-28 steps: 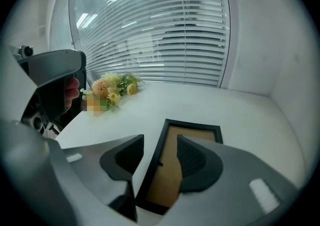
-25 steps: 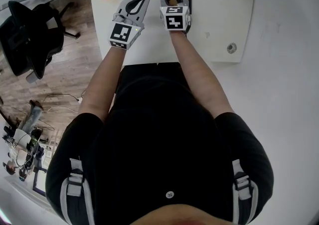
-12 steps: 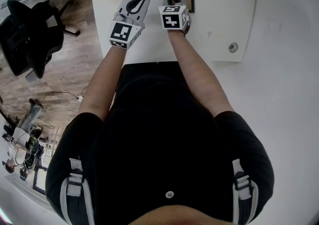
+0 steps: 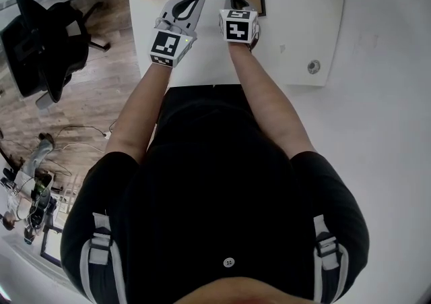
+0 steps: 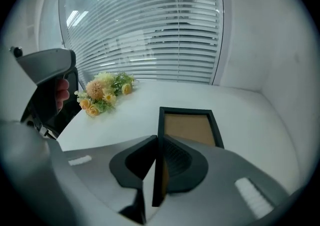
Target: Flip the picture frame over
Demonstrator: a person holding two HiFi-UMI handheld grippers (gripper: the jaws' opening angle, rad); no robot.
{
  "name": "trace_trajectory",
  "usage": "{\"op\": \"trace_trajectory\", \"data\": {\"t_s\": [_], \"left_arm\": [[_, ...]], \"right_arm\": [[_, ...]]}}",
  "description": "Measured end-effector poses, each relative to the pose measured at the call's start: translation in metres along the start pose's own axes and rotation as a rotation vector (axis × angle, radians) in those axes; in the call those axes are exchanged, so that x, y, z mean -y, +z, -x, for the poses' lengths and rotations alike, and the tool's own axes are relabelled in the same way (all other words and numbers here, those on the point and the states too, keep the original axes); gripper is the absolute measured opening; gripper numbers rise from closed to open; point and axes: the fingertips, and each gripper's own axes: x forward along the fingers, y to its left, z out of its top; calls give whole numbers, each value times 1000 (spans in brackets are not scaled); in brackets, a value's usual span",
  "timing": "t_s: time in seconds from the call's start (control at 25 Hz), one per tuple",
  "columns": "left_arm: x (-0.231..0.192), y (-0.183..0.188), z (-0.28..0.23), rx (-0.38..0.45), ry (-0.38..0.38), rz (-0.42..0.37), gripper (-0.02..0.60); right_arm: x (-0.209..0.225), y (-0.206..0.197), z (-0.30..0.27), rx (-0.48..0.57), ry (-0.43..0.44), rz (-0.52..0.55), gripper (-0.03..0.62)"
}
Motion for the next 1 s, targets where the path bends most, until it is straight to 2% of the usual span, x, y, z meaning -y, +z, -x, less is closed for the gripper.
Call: {"op": "trace_trajectory", "data": {"t_s": [0.24, 0.68, 1.0], "left_arm": [[11, 13, 6, 17, 4, -13, 5], [36, 47, 26, 54, 20, -46, 5], [45, 65, 47, 80, 51, -73, 5]], "right_arm": [[5, 15, 21, 35, 30, -54, 50], [-4, 27, 59, 62, 158, -180, 51], [-15, 40, 87, 87, 252, -230, 51]]}}
